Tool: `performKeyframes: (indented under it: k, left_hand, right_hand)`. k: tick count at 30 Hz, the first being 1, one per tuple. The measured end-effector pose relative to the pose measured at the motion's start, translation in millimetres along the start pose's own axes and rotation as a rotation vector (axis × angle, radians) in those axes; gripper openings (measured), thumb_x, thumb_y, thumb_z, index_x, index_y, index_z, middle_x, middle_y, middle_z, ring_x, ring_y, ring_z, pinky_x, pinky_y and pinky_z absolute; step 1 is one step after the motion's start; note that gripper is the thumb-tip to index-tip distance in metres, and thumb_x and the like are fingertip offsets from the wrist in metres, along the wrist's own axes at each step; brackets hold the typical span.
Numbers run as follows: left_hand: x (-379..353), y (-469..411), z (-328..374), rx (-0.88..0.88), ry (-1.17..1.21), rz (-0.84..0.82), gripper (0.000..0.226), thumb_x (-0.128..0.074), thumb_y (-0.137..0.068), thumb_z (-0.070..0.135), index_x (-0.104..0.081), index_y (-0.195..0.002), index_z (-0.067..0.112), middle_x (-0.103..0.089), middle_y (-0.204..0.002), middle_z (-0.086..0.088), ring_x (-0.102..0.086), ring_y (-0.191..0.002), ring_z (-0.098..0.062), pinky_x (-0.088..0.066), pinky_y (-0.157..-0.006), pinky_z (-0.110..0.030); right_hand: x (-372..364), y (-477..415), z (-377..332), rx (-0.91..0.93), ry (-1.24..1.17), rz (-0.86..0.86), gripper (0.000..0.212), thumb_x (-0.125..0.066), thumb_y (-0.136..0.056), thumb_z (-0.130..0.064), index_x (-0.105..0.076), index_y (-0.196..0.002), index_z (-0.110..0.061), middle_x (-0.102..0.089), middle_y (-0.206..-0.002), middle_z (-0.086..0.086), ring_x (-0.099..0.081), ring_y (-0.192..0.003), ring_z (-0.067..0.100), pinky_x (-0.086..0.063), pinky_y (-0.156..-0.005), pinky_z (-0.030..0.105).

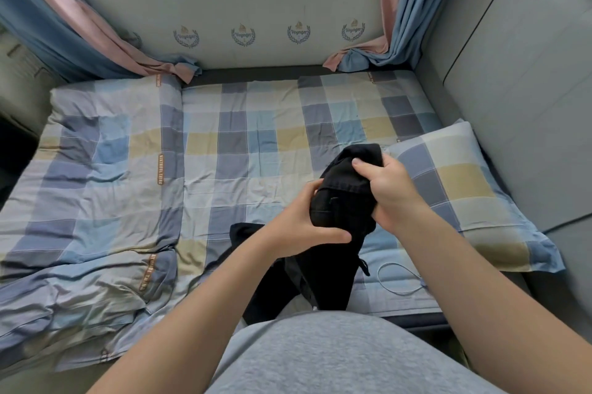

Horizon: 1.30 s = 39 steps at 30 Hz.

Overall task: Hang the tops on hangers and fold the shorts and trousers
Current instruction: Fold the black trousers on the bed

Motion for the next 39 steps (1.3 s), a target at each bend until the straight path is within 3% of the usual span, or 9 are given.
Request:
performKeyframes:
  k: [7,12,16,20,23,28,30,33,39]
  left_hand:
    - [7.5,7.8,-46.4,-0.015,-0.244,0.312,0.004,-0.062,-0.098,0.016,-0.066,-0.098,0.019,-0.068,-0.084,-0.003,-0.06,-0.074,-0.018,-0.047,-0.073,-0.035]
    - [32.2,9.7,-30.1,-0.04,-0.097,0.553,0.023,-0.051,-0.097,0.003,-0.059,-0.086,0.021,-0.062,-0.078,-0.005,-0.053,-0.067,-0.019,-0.039,-0.062,-0.036]
    - [46.7,9.4,3.5,-0.122,-0.168,0.544,0.021,-0.052,-0.093,0.004,-0.054,-0.08,0.02,-0.052,-0.064,0.008,-0.045,-0.061,-0.012,-0.036,-0.058,-0.028]
    - [46.4,6.2,33.9,-0.134,-0.275,0.48,0.016,-0.059,-0.087,0.005,-0.061,-0.077,0.017,-0.059,-0.067,-0.002,-0.051,-0.062,-0.018,-0.04,-0.06,-0.033]
    - [46.1,8.8,50.6,-0.154,-0.305,0.481,0.015,-0.062,-0.083,0.004,-0.065,-0.076,0.017,-0.066,-0.072,-0.006,-0.061,-0.07,-0.026,-0.048,-0.062,-0.038]
    - [58.9,18.0,55.9,-0.155,-0.316,0.403,0.01,-0.067,-0.078,0.01,-0.069,-0.078,0.02,-0.068,-0.072,-0.008,-0.063,-0.071,-0.029,-0.05,-0.063,-0.037]
    - [64.5,21.1,45.5,-0.145,-0.376,0.448,0.011,-0.069,-0.083,0.01,-0.068,-0.08,0.021,-0.065,-0.068,-0.003,-0.059,-0.064,-0.022,-0.046,-0.06,-0.03]
    - [63.5,20.9,23.2,-0.099,-0.418,0.53,0.017,-0.069,-0.088,0.007,-0.066,-0.083,0.023,-0.063,-0.075,0.004,-0.057,-0.069,-0.01,-0.042,-0.062,-0.02]
    - [67.7,17.3,-39.2,0.139,-0.379,0.728,0.025,-0.06,-0.086,-0.001,-0.056,-0.099,0.02,-0.06,-0.101,-0.002,-0.058,-0.09,-0.021,-0.042,-0.067,-0.028]
  right_hand:
    - [19.4,-1.8,-22.2,-0.012,-0.208,0.072,0.016,-0.059,-0.098,-0.009,-0.066,-0.111,-0.001,-0.076,-0.098,0.018,-0.075,-0.085,0.031,-0.061,-0.065,0.039]
    - [50.0,-20.2,-10.2,-0.044,-0.236,0.249,0.037,-0.06,-0.096,-0.003,-0.051,-0.132,-0.002,-0.064,-0.126,0.024,-0.068,-0.105,0.033,-0.057,-0.089,0.049]
    - [56.9,-17.3,3.3,0.012,0.221,0.27,0.062,-0.07,-0.092,-0.022,-0.036,-0.144,-0.023,-0.042,-0.149,0.006,-0.047,-0.13,0.021,-0.039,-0.109,0.044]
    - [19.6,7.6,21.4,0.154,0.488,-0.265,0.076,-0.077,-0.074,-0.052,-0.041,-0.14,-0.039,-0.044,-0.146,-0.014,-0.043,-0.131,0.002,-0.036,-0.105,0.024]
    - [-12.9,16.3,49.3,0.148,0.588,-0.5,0.071,-0.082,-0.076,-0.035,-0.047,-0.137,-0.029,-0.058,-0.131,-0.013,-0.056,-0.117,-0.008,-0.047,-0.091,0.012]
    - [-31.2,4.4,48.0,0.378,0.823,-0.275,0.007,-0.06,-0.09,-0.011,-0.058,-0.092,-0.018,-0.064,-0.079,0.0,-0.062,-0.076,0.022,-0.045,-0.065,0.034]
    - [-29.7,-2.2,33.7,0.467,0.876,-0.203,0.015,-0.053,-0.09,-0.005,-0.06,-0.085,-0.018,-0.064,-0.075,0.003,-0.06,-0.076,0.029,-0.045,-0.066,0.04]
    - [-27.7,-6.1,7.0,0.436,0.724,-0.176,0.028,-0.044,-0.085,-0.003,-0.064,-0.084,-0.023,-0.067,-0.075,-0.005,-0.062,-0.077,0.016,-0.049,-0.069,0.032]
    - [-13.3,-2.5,-27.7,0.475,0.556,-0.131,0.032,-0.038,-0.081,-0.001,-0.064,-0.081,-0.021,-0.061,-0.065,-0.018,-0.056,-0.065,-0.003,-0.045,-0.058,0.012]
Point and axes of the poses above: each hand's wrist, its own y-axis away from the middle knuckle, its own x-axis out of the back of the hand, z = x × y, the point moved 2 cm from there along -y, towards the middle knuckle
